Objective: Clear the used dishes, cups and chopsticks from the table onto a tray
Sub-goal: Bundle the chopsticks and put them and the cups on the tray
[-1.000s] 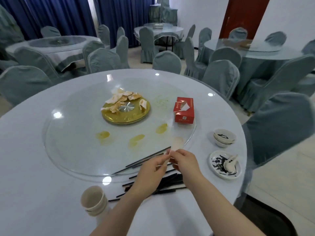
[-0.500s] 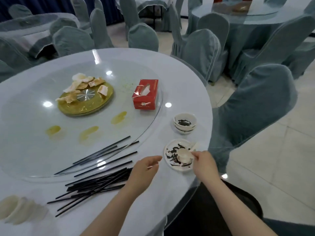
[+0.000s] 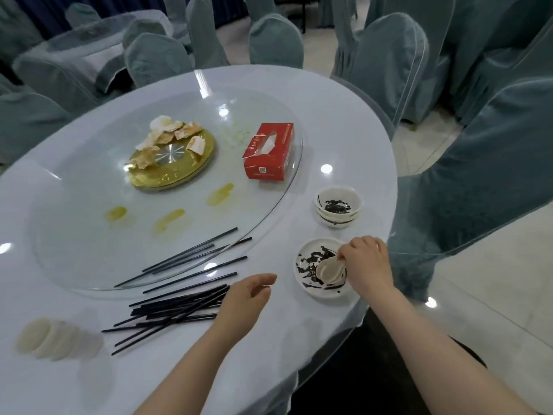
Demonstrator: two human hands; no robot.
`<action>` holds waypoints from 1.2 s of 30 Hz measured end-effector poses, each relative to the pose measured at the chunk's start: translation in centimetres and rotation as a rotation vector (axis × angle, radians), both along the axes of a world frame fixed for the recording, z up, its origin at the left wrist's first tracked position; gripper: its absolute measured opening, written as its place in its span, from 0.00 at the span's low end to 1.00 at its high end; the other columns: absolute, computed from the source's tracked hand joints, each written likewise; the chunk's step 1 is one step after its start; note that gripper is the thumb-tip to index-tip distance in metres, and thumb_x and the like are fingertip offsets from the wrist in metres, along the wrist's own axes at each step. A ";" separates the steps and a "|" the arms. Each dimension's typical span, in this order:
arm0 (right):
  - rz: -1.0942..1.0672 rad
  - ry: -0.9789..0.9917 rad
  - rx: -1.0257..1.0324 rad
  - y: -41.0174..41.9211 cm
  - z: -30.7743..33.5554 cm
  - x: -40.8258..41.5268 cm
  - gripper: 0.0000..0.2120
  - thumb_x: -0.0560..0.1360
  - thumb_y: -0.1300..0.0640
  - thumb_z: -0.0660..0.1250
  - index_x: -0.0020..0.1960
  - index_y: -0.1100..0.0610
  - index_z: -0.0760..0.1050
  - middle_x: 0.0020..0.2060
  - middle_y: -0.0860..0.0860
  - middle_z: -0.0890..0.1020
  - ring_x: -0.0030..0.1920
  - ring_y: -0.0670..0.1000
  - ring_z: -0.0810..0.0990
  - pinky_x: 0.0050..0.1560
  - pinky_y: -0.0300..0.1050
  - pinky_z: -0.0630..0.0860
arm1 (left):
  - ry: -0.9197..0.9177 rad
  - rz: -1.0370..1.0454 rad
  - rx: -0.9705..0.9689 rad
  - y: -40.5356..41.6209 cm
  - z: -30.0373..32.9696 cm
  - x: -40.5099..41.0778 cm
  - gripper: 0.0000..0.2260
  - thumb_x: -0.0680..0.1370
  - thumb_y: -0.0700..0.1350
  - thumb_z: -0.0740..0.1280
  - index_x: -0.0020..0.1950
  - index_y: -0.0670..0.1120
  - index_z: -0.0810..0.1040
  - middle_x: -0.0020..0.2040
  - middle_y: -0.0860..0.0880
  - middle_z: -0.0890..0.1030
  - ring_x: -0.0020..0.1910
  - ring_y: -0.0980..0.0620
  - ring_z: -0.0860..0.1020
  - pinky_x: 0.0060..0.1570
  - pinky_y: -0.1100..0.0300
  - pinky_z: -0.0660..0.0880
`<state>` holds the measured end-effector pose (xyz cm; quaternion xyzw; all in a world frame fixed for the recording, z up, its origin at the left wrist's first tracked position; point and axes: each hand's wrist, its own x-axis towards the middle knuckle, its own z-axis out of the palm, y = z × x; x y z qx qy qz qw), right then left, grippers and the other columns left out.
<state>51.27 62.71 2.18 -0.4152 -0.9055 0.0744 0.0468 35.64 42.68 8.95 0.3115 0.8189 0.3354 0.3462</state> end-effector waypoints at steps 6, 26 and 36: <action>-0.016 0.001 0.073 -1.0 -0.8 0.1 0.16 0.73 0.65 0.62 0.55 0.50 0.77 0.53 0.49 0.77 0.59 0.54 0.71 0.70 0.54 0.57 | -0.030 0.043 0.008 -1.5 0.2 -0.1 0.14 0.79 0.39 0.63 0.55 0.58 0.79 0.55 0.61 0.81 0.55 0.64 0.78 0.60 0.60 0.75; -0.523 0.395 -0.312 -18.4 -3.3 10.5 0.14 0.76 0.55 0.66 0.62 0.51 0.73 0.59 0.49 0.76 0.60 0.51 0.72 0.59 0.48 0.73 | -0.170 -0.090 0.062 -12.5 1.6 4.7 0.11 0.80 0.36 0.61 0.51 0.49 0.81 0.41 0.50 0.86 0.42 0.54 0.83 0.44 0.66 0.78; -0.780 0.405 -0.548 -38.5 -9.5 19.4 0.13 0.76 0.56 0.67 0.60 0.54 0.74 0.55 0.49 0.80 0.57 0.51 0.78 0.54 0.42 0.71 | -0.350 -0.152 0.057 -26.3 -4.3 7.3 0.09 0.80 0.32 0.60 0.51 0.42 0.79 0.34 0.50 0.84 0.32 0.58 0.81 0.37 0.66 0.77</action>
